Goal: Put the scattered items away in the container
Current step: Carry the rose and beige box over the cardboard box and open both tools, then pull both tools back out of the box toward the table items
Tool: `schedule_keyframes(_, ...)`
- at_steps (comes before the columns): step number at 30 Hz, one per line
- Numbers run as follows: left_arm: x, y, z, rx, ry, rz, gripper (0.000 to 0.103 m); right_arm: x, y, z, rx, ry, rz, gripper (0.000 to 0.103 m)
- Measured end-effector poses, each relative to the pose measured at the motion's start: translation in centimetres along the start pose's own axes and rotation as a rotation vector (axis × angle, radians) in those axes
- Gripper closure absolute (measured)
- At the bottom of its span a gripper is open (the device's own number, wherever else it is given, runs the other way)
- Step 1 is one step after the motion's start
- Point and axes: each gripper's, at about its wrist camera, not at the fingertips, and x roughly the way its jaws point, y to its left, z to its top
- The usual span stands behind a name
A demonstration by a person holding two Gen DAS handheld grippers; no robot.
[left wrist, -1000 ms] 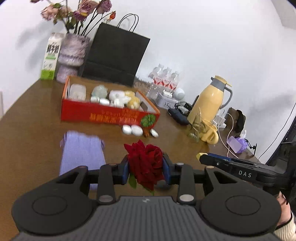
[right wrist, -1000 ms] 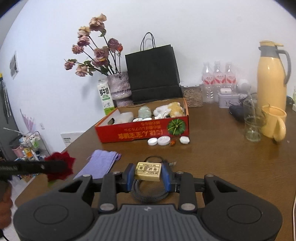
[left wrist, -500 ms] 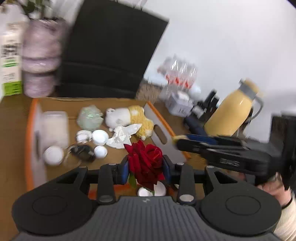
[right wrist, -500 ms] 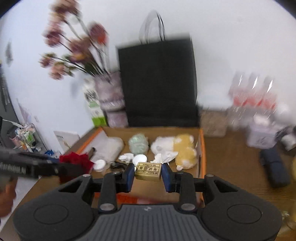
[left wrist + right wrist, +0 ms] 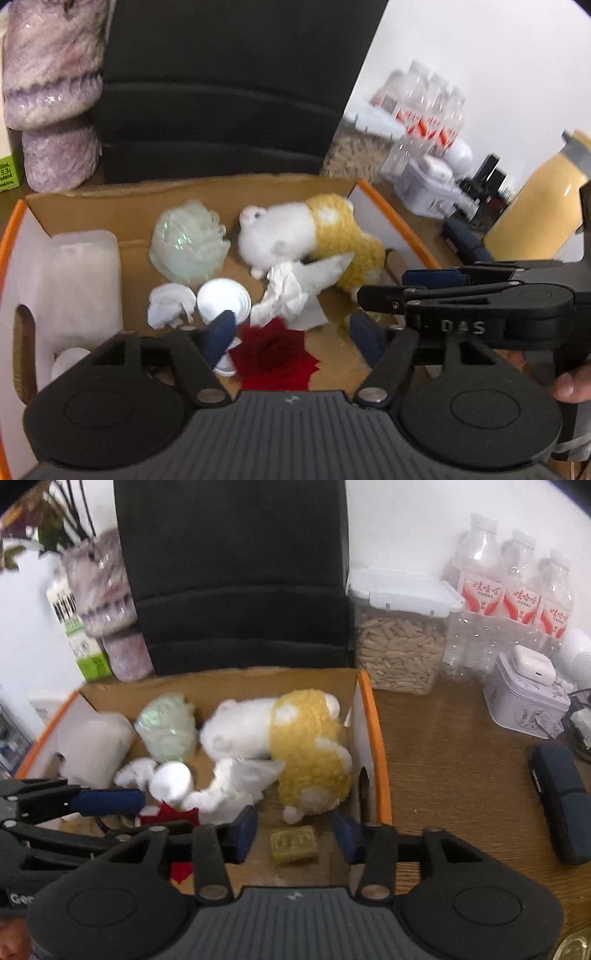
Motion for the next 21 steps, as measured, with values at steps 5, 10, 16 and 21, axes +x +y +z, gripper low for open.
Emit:
schedule_keyframes(5,-3.4,-0.6,1.2,0.012,-0.051,0.015,0.019,-2.4,-0.3,0.7,0.019,-0.035,0.027,0.036)
schedule_keyframes(10,-8.3,-1.1,1.4,-0.019,-0.072,0.09,0.018,-6.4,0.6,0.5,-0.046,-0.066,0.01,0.022)
schedule_keyframes(16,-15.9,-0.4,-1.6,0.0,-0.118,0.185,0.016,-12.1,0.4,-1.2,-0.095,-0.121,-0.041,0.016)
schedule_keyframes(21,-21.9,-1.2,-4.5,-0.016,-0.175,0.257,0.011,-16.7,0.2,-3.2,-0.051,-0.163,-0.01,0.011)
